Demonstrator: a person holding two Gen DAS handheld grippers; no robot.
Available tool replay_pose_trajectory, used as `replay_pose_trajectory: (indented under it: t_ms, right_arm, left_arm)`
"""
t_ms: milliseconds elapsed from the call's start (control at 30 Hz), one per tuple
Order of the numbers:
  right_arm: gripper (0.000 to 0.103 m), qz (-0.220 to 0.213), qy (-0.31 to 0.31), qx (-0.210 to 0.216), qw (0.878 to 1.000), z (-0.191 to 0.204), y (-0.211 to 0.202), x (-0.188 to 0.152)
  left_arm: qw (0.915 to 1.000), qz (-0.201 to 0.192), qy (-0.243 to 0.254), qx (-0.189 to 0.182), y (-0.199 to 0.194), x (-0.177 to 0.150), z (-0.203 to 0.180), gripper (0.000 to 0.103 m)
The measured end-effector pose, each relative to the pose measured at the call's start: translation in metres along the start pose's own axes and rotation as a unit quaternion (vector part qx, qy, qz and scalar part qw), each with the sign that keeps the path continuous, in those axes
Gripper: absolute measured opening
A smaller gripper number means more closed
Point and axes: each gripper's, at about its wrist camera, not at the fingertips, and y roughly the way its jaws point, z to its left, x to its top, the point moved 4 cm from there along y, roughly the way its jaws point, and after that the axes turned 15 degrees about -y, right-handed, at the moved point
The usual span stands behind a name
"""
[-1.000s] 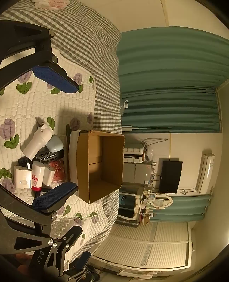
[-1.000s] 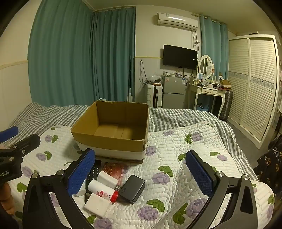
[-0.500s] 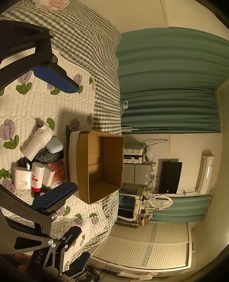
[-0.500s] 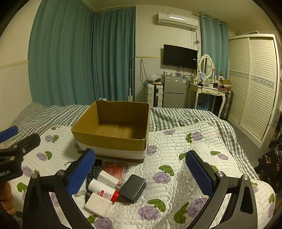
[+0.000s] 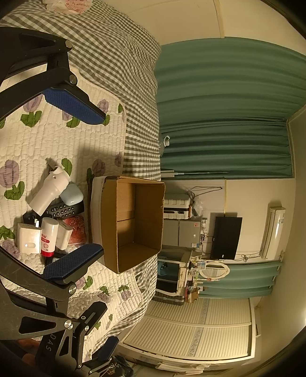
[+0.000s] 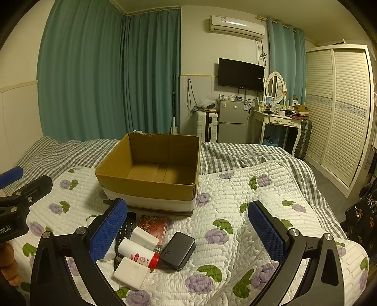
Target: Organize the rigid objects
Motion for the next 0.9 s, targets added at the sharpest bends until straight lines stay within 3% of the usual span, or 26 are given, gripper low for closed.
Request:
replay_pose_trajectory:
  t_ms: [900]
  right_arm:
    - [0.103,0.002,-0.001,0.0,1.0,0.0008,0.0009,0.0002]
  left_arm:
    - [1.0,-0.001,0.0,0.0,0.0001,0.0016,0.0005,0.103]
